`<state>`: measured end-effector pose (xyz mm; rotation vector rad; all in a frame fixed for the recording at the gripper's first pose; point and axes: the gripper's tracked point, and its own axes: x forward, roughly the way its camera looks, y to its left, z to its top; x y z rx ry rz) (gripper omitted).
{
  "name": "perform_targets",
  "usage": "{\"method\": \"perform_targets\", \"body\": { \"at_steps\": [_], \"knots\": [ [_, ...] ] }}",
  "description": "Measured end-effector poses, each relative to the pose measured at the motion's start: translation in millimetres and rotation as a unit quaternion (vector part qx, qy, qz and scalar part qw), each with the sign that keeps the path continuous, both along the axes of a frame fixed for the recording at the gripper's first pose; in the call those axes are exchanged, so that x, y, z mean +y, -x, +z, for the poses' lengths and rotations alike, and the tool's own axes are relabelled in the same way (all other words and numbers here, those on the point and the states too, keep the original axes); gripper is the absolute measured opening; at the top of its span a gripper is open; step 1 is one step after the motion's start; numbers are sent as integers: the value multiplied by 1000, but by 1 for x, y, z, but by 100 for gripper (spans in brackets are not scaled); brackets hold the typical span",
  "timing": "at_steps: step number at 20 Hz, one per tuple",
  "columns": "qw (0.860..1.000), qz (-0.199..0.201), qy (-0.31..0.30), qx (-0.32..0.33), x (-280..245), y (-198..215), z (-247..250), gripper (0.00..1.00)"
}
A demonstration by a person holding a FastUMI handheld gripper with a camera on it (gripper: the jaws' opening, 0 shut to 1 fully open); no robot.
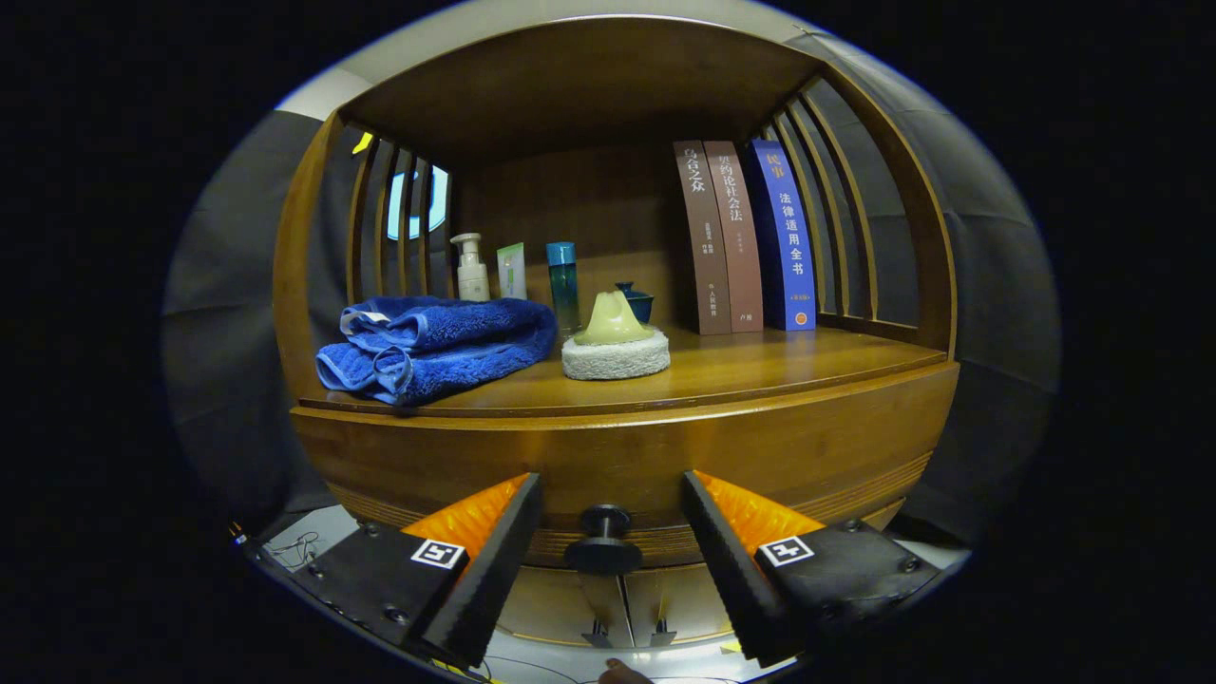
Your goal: Pull open the drawer, take out the items inside it, and place them on the countertop above the cabinet.
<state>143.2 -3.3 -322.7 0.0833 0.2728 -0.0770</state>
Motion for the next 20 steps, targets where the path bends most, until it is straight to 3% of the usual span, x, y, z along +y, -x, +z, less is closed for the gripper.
{"method": "perform_targets", "body": {
  "at_steps": [12,20],
  "knots": [
    [1000,8,3,-8,7,26,25,99],
    [999,21,-5,-35,11,86,115,99]
  ]
}}
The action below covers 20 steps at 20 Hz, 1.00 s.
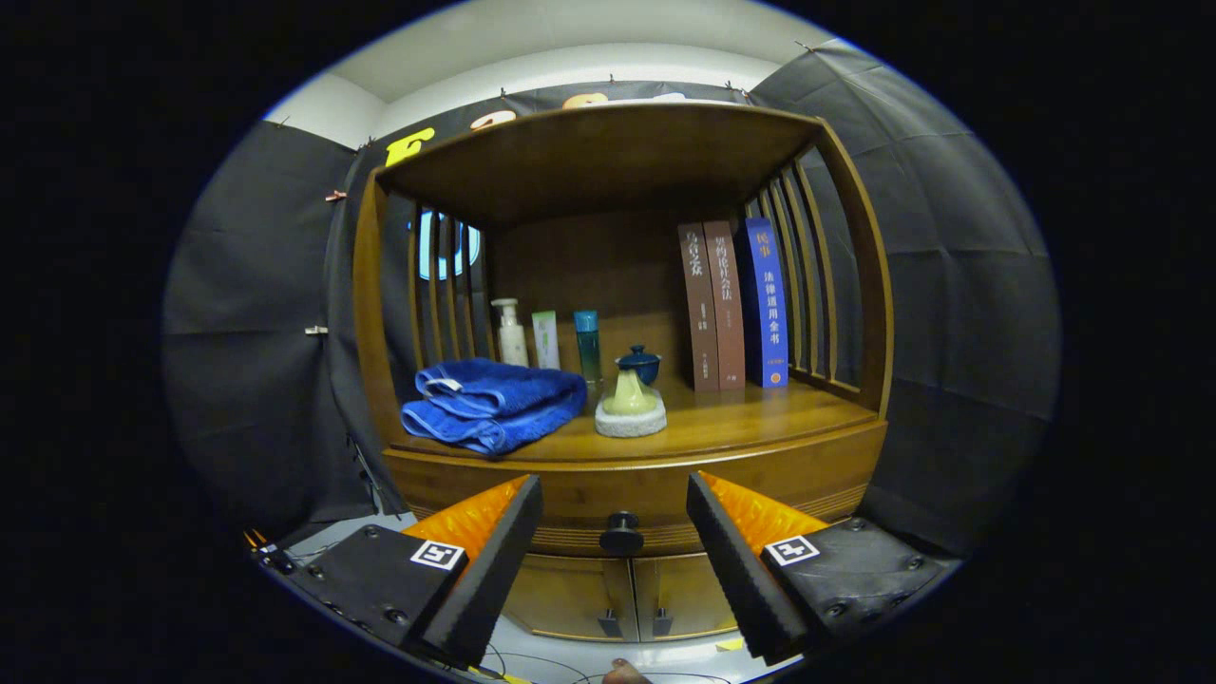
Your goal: Pull open the drawer, take out the items inside it, and place them on the countertop above the cabinet.
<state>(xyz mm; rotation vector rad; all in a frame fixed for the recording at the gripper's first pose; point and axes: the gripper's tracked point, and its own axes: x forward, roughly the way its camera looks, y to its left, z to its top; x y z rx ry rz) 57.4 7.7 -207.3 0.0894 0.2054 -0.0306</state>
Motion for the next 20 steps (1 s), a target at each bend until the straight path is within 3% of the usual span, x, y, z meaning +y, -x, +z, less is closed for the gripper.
{"method": "perform_targets", "body": {
  "at_steps": [10,20],
  "knots": [
    [999,13,8,-34,14,34,127,99],
    [999,9,18,-50,15,45,142,99]
  ]
}}
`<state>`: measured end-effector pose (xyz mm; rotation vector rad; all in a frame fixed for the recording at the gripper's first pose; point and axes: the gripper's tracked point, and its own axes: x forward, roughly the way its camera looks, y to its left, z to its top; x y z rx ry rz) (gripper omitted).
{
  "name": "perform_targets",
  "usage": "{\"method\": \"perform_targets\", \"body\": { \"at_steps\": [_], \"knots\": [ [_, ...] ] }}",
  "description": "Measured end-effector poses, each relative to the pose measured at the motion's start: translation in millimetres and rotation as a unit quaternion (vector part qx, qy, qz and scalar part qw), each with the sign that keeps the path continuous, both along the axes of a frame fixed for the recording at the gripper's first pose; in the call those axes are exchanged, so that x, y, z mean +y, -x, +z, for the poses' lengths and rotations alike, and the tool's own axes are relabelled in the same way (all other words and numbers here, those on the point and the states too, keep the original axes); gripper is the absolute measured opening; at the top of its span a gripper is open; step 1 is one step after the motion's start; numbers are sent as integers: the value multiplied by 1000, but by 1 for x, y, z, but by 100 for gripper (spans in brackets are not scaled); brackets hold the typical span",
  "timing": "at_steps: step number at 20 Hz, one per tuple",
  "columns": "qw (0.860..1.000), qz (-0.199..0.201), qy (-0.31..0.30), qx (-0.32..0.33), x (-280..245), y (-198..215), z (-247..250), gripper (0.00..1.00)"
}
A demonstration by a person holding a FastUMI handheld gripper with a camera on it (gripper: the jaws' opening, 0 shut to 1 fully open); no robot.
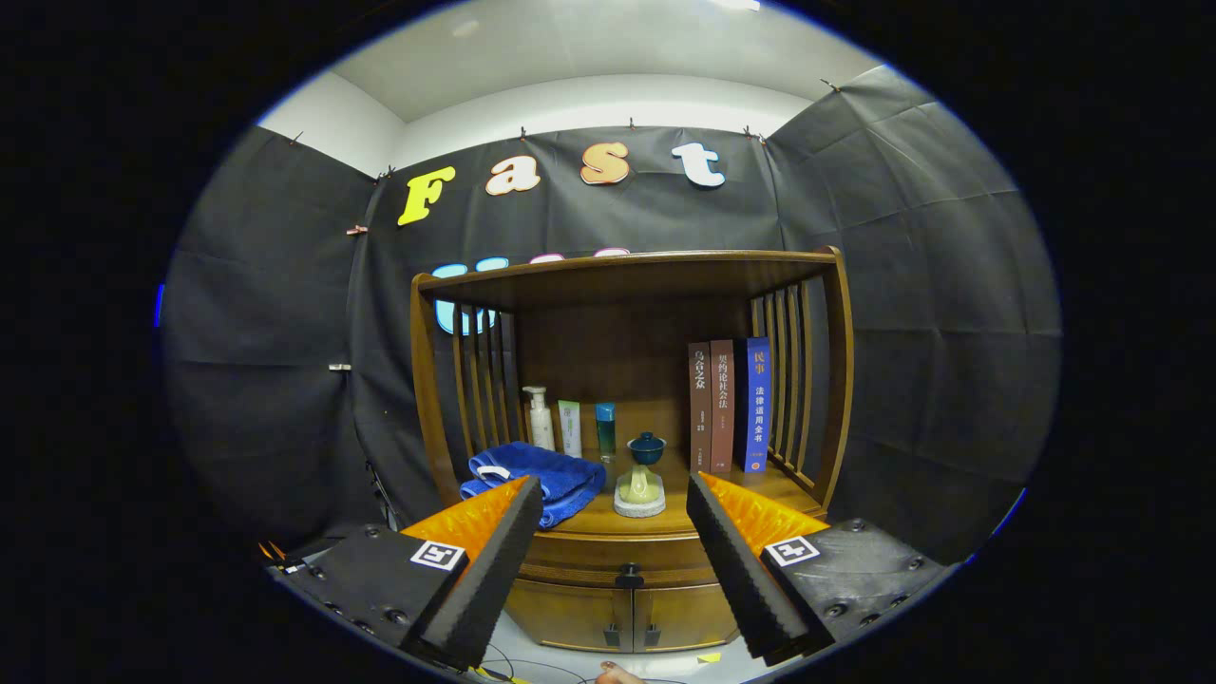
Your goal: Pull open the drawer, take out the items inside it, and place them on the countertop above the cabinet.
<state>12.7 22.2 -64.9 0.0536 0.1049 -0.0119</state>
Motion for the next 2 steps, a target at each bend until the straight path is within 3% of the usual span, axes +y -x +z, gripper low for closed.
{"method": "perform_targets", "body": {
  "at_steps": [2],
  "knots": [
    [1000,1,-3,-5,2,0,1,99]
  ]
}}
